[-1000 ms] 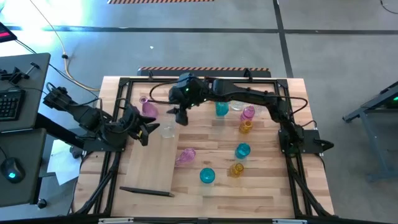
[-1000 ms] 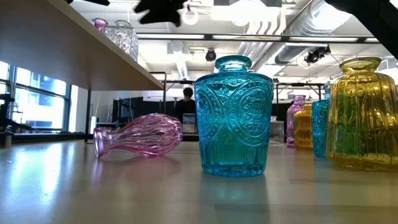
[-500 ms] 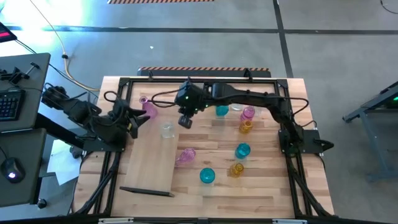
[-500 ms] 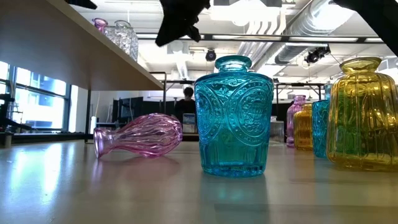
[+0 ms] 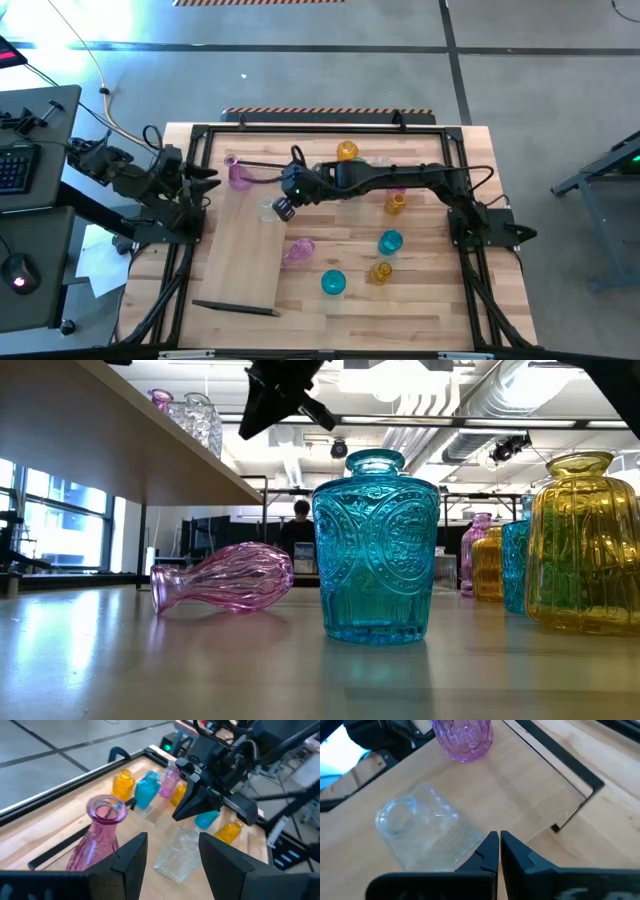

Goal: Sort vases onto shelf
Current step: Put the bottom left transparent flower vase on the shelf

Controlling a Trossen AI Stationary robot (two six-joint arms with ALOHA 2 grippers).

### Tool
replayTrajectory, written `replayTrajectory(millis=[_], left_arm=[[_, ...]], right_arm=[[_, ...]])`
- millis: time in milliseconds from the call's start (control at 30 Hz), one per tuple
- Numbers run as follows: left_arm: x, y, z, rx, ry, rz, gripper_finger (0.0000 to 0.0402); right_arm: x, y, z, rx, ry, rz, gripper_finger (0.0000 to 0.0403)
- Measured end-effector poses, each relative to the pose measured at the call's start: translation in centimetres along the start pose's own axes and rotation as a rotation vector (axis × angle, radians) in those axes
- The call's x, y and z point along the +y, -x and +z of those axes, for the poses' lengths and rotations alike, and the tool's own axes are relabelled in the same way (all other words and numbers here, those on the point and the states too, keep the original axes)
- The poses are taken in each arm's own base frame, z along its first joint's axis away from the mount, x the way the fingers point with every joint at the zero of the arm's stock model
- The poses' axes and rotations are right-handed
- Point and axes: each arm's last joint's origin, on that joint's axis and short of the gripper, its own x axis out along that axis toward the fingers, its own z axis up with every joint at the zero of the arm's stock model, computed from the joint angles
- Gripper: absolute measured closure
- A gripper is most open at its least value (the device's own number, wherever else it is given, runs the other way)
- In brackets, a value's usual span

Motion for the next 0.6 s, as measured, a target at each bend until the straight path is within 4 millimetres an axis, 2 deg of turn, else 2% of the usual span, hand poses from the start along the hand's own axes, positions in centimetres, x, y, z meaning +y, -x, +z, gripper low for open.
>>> replayTrajectory(millis=[233,600], left_arm=[[-0.1,0.1,0.1,0.009,-0.039,-0.035,0.0232],[-0.2,0.0,0.1,0.008,-0.045,-0.037,0.0232]], right_arm=[[1.1,-0.4,-1.9,-0.008,-0.122,-0.017,0.0403],[1.5,-0.7,-1.9,-0.064,-0.234,-0.012,0.0403]])
